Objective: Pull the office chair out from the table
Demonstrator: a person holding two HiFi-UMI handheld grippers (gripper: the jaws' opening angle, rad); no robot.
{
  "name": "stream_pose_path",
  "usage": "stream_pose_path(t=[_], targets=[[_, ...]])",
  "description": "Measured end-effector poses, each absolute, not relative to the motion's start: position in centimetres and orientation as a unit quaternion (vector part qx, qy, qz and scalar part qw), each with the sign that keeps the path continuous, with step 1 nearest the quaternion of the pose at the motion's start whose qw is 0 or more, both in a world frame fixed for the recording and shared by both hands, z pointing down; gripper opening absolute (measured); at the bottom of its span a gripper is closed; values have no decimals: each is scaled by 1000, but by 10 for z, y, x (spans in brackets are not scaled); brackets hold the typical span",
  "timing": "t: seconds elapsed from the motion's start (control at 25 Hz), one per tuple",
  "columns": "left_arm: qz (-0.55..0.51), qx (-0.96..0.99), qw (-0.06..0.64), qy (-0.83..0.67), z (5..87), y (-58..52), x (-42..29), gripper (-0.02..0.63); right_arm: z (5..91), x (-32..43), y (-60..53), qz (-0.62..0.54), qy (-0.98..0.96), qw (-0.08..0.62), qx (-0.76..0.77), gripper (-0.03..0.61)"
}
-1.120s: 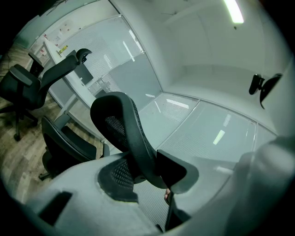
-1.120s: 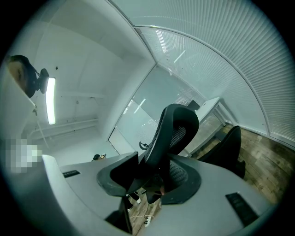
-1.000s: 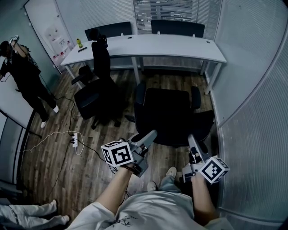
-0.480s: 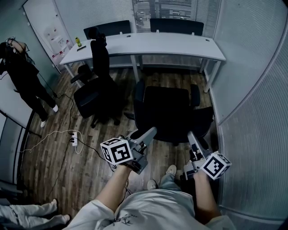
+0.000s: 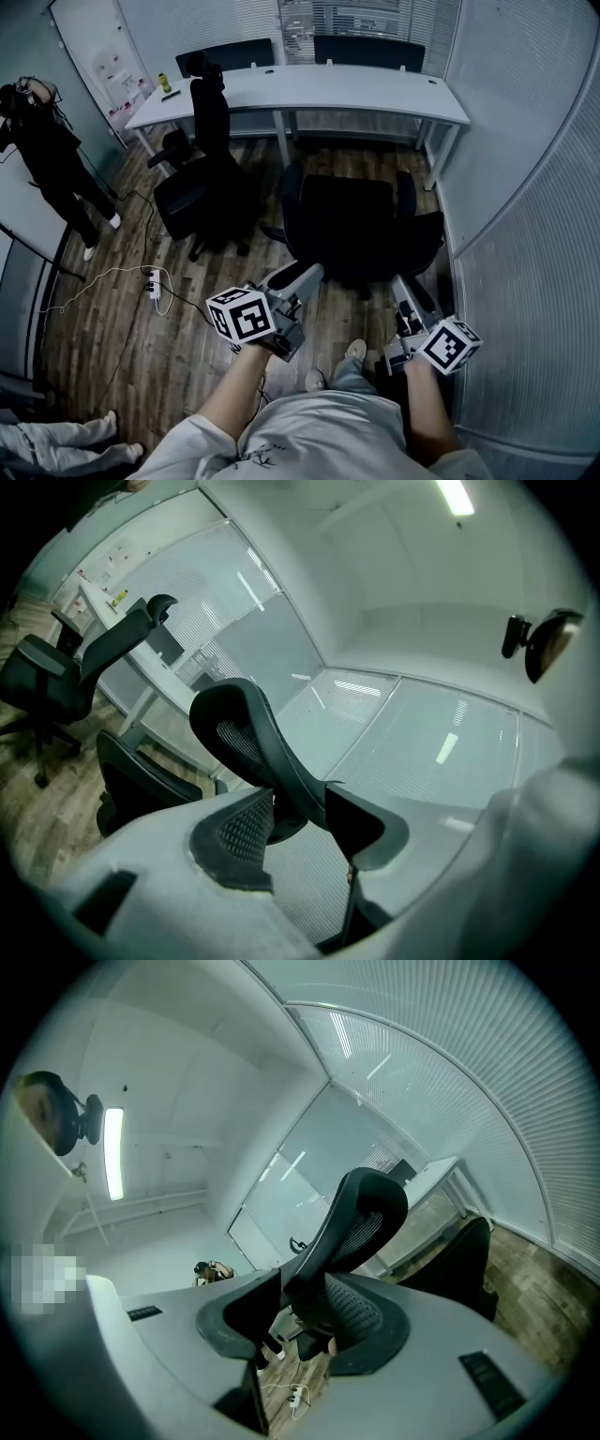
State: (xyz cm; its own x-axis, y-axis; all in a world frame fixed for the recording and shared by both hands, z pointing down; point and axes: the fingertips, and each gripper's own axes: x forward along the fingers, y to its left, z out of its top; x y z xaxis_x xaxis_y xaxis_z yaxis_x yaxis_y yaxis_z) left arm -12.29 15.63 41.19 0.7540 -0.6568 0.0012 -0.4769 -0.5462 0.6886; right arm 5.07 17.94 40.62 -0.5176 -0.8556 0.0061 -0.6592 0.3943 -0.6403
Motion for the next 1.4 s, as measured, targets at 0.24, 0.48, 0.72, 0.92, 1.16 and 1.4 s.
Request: stream_pose_path(t=[0.24,0.48,0.72,0.92,1.16,1.4], targets=[[-121,870,342,-334,419,179,-128,175,416,47,205,-298,817,150,-471,137],[-90,880,316,-344,431,202,-126,148,428,43,229,-282,820,127,-481,122],[-54,893,271,-355,428,216,-114,34,426,40,241,-254,829,95,-489,56],[-28,898,236,-371,429,229,-104,12,424,36,247,-211,841,57,-495,14],[14,899,190,-395,428,236,-86,11,419,40,249,-165,854,4,-494,8],[30,895,189,-403,433,248,-72,11,423,46,255,-156,863,-23,-479,8]])
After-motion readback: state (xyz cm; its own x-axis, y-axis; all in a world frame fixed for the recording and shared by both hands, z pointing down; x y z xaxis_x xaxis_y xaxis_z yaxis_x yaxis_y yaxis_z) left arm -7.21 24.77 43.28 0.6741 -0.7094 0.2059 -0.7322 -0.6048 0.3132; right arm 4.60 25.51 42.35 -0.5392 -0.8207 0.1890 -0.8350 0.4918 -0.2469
